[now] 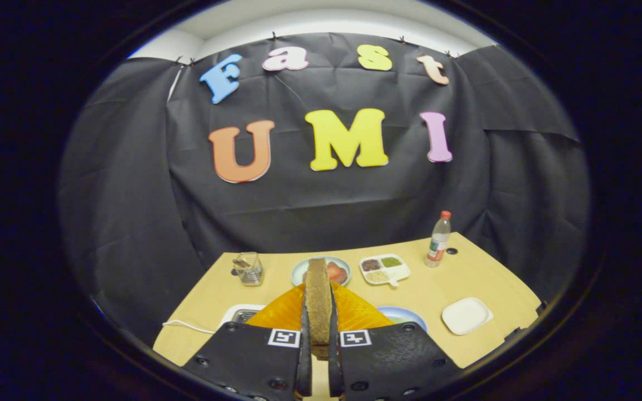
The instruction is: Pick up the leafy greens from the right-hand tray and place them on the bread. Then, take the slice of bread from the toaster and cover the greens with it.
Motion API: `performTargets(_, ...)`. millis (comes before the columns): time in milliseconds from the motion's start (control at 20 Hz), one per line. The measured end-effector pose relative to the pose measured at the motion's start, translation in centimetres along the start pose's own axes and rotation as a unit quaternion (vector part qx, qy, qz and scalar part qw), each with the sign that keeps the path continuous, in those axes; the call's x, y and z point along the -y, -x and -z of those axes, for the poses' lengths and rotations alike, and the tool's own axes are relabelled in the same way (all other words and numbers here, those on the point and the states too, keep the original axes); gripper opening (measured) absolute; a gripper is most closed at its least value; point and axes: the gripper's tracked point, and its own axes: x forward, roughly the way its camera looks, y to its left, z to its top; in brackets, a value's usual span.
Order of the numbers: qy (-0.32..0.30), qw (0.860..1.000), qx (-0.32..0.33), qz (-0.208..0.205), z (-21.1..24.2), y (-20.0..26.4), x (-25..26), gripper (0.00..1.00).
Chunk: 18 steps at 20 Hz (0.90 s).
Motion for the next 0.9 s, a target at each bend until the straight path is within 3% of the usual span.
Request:
performTargets(400, 0.009, 0.999, -0.03, 0.026, 6.4, -6.8, 6.1, 0.11)
performTargets(750, -0.066, 0.994, -0.083, -0.032, 12.1, -10.8, 7.5, 0.11)
performTargets(900, -0.086, 0.991, -0.098, -0.037, 13.7, -11.5, 9.6, 0.11)
